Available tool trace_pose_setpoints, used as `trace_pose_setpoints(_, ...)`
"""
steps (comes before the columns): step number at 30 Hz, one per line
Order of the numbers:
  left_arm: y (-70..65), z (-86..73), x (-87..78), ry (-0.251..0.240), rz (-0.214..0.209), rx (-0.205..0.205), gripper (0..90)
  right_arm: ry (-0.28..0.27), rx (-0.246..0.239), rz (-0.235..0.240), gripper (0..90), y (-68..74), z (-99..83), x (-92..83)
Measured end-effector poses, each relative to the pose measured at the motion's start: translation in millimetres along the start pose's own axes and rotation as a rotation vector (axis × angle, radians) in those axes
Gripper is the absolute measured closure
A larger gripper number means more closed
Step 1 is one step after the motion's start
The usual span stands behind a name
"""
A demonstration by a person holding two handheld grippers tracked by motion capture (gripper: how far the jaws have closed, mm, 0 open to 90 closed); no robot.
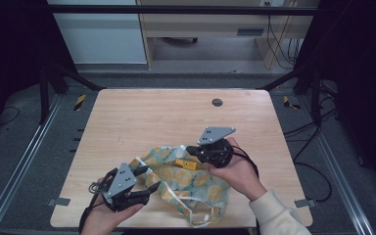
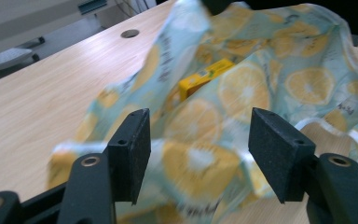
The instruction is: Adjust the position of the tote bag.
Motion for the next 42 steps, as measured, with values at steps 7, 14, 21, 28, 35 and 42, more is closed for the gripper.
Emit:
trace_pose_setpoints(7, -5.9, 11.2, 33.6, 0.025, -0.05, 0.032, 33.3, -0.01, 0.014, 0.02, 90.0, -5.5, 7.4, 3.1)
trace_pose_setpoints(14, 2.8, 6.7, 59.9, 0.074, -0.103, 0.023, 21.3, -0.001, 0.017, 0.025, 90.0, -6.1, 7.9, 3.6)
trace_pose_setpoints(21, 8.3, 7.4, 71.2, 0.094, -0.137, 0.025, 16.3, 0.003, 0.02, 0.029, 90.0, -7.2, 7.3, 4.6)
trace_pose_setpoints(28, 12.6, -2.7, 81.5, 0.136, -0.187, -0.004, 16.2, 0.0, 0.021, 0.033, 90.0, -7.7, 8.3, 4.9)
trace_pose_setpoints(35, 11.3, -11.1, 81.7, 0.16, -0.22, -0.016, 22.7, 0.003, 0.025, 0.03, 90.0, -8.6, 7.1, 4.9)
trace_pose_setpoints(42, 8.2, -18.7, 76.8, 0.177, -0.216, -0.004, 39.3, 0.006, 0.028, 0.024, 90.0, -11.0, 5.2, 5.9)
Point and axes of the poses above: each handheld gripper's, and its own axes: x roughly forward along the jaws, z roughly out of its top, y roughly to its left, the point moved 3 cm from there along x, roughly forward along the jaws
